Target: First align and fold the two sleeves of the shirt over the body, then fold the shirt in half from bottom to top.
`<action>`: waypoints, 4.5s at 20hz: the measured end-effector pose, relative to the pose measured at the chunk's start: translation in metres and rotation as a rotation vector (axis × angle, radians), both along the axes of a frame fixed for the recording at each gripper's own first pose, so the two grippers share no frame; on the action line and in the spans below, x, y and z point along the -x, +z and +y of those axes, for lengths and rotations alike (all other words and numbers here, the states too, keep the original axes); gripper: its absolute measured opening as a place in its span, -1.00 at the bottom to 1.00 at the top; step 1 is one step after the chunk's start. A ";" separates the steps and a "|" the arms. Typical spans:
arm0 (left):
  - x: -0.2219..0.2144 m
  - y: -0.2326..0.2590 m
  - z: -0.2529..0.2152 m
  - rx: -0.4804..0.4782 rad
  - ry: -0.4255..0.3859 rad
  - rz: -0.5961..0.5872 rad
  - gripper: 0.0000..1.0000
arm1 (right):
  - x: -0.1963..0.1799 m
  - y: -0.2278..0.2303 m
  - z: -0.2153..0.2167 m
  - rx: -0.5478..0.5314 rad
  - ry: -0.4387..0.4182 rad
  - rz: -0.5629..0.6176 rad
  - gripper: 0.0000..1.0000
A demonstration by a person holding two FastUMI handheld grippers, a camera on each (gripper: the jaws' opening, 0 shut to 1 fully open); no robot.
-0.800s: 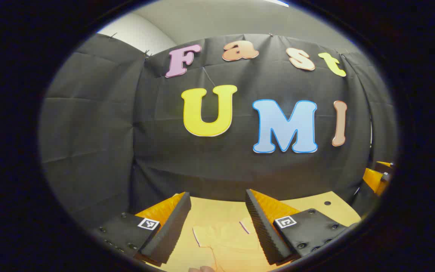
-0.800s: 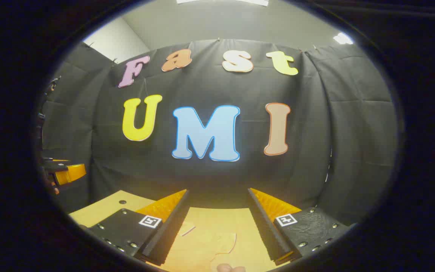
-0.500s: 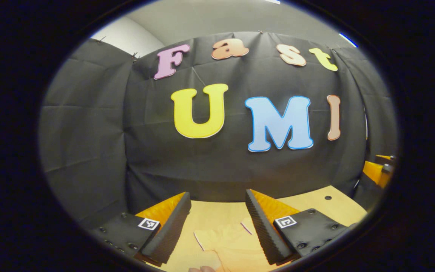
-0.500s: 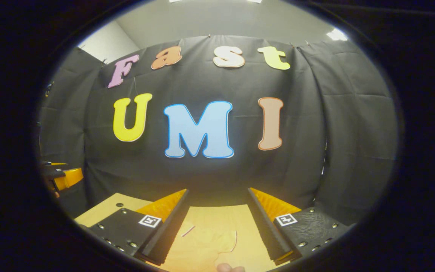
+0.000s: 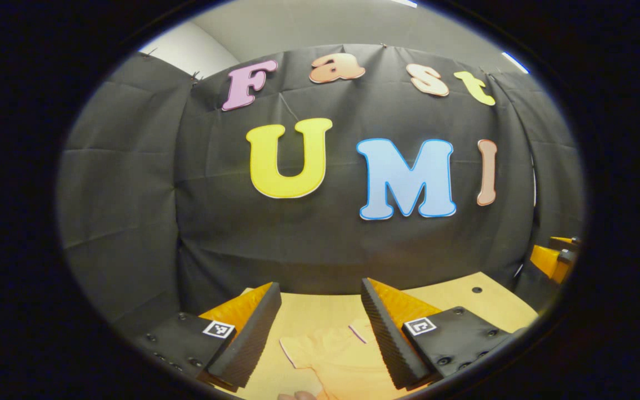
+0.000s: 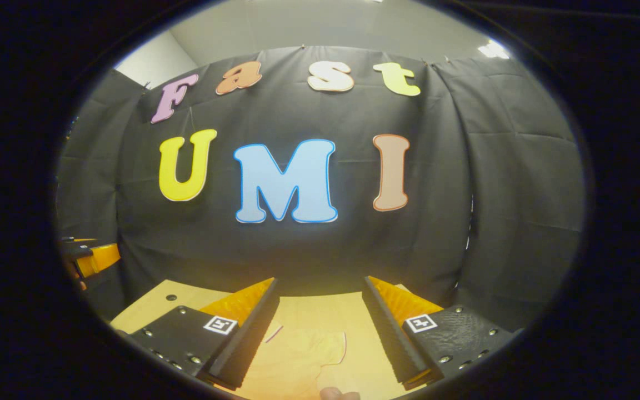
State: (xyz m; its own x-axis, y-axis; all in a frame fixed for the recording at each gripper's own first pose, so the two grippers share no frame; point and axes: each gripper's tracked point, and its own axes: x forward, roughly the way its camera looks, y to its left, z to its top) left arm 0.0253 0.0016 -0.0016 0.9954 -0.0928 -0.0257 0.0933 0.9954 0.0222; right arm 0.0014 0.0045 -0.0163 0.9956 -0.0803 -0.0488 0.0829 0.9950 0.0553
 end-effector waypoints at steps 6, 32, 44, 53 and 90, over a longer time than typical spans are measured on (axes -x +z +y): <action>0.003 0.001 0.009 0.002 0.009 -0.003 0.89 | -0.007 -0.023 0.000 -0.023 0.001 0.061 0.89; -0.001 -0.018 0.040 -0.045 0.120 0.067 0.89 | -0.137 -0.333 -0.052 -0.148 -0.011 0.784 0.92; -0.008 -0.024 0.033 -0.043 0.148 0.092 0.89 | -0.144 -0.365 -0.049 -0.167 0.015 0.849 0.00; -0.010 -0.029 0.033 -0.041 0.154 0.102 0.87 | -0.149 -0.358 -0.052 -0.161 0.003 0.838 -0.99; -0.085 -0.182 0.070 -0.050 0.103 0.345 0.93 | -0.127 -0.238 0.157 0.025 0.483 0.631 -0.07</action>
State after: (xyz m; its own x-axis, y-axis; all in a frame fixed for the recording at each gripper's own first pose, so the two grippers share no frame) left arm 0.1099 0.0711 -0.1837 0.9312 0.0175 -0.3640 0.0031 0.9984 0.0558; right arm 0.1285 0.1615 -0.2546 0.7051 0.3453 -0.6194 -0.3500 0.9291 0.1195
